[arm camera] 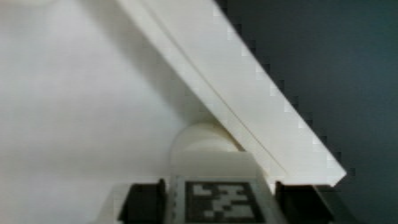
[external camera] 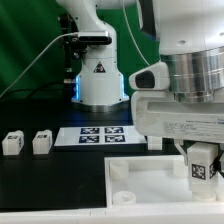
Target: Assemble one leg
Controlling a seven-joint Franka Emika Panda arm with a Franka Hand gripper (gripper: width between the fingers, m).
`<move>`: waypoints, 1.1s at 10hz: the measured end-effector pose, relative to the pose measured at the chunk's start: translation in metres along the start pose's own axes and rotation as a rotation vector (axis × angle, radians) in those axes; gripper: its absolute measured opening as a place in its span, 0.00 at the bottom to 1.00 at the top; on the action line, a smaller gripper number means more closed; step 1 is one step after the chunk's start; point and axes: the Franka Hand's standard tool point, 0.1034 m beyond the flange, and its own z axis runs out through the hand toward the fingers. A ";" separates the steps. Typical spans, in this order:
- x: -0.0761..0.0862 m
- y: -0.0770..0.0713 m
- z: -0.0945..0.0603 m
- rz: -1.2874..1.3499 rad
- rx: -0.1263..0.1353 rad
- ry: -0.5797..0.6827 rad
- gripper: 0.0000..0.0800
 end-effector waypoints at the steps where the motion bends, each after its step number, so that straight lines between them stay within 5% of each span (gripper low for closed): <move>1: 0.000 0.000 0.000 0.036 0.001 0.000 0.37; 4: 0.000 -0.006 0.004 0.495 0.058 -0.028 0.37; 6: 0.002 -0.008 0.004 0.812 0.134 -0.059 0.37; 8: 0.000 -0.009 0.005 0.909 0.142 -0.068 0.37; 11: 0.000 -0.009 0.005 0.898 0.141 -0.067 0.77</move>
Offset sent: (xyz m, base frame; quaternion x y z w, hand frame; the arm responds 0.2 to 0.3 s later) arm 0.0076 -0.0006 -0.0093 0.0520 -0.0051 0.4065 0.9122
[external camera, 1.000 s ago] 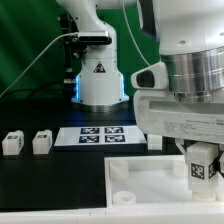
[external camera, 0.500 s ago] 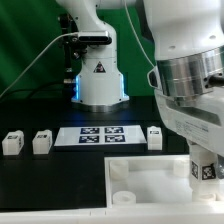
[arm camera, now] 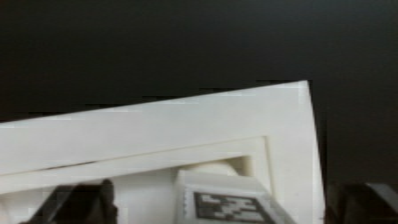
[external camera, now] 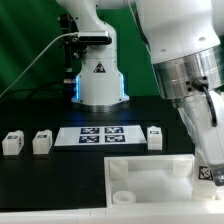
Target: Assemble one leg
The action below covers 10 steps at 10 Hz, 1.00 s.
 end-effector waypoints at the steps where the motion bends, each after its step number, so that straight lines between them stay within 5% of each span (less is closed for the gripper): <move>1: 0.000 0.001 0.000 -0.054 -0.005 0.000 0.77; 2: -0.001 0.010 0.003 -0.132 -0.053 -0.003 0.80; 5: 0.002 0.011 -0.002 -0.537 -0.123 0.017 0.81; 8: 0.004 0.009 -0.002 -0.840 -0.123 0.006 0.81; 10: -0.001 0.012 0.000 -1.096 -0.166 0.062 0.81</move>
Offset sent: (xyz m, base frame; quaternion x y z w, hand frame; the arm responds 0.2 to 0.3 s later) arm -0.0023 -0.0100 0.0095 -0.0649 0.0267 -0.3901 0.9181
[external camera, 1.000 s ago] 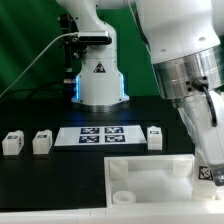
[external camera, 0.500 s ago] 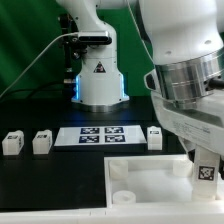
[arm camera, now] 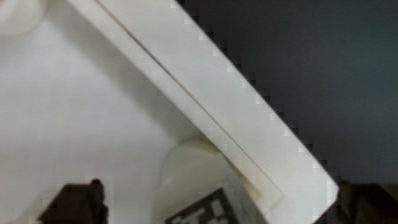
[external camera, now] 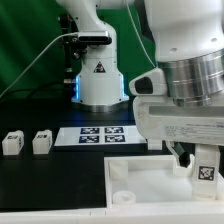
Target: Assemble one leg
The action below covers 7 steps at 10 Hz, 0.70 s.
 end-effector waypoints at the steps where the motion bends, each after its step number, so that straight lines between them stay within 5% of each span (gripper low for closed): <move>1: -0.002 -0.005 0.000 -0.153 -0.015 0.032 0.81; 4: -0.002 -0.004 0.001 -0.222 -0.013 0.047 0.81; 6: -0.003 -0.005 0.002 -0.112 -0.007 0.045 0.52; 7: -0.003 -0.005 0.002 -0.023 -0.002 0.042 0.52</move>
Offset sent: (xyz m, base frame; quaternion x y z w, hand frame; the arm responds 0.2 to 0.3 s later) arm 0.0000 0.0000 0.0000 0.0000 0.0000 0.0899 0.9960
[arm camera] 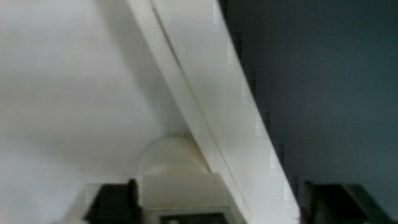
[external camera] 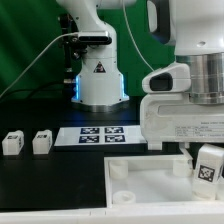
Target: Assemble one leg
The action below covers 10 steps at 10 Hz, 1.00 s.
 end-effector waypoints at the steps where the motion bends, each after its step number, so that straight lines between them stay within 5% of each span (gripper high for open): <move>1: -0.001 0.001 0.001 0.089 0.001 -0.004 0.29; 2: -0.002 0.001 0.001 0.184 0.003 -0.010 0.06; 4: -0.004 -0.002 0.001 0.321 0.015 -0.020 0.02; 6: 0.001 -0.005 0.000 0.599 0.084 -0.046 0.02; 10: -0.002 -0.006 0.001 0.538 0.082 -0.047 0.02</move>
Offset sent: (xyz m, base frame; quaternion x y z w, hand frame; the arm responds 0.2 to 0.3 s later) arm 0.0000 0.0000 0.0000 0.0000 0.0000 0.1790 0.9838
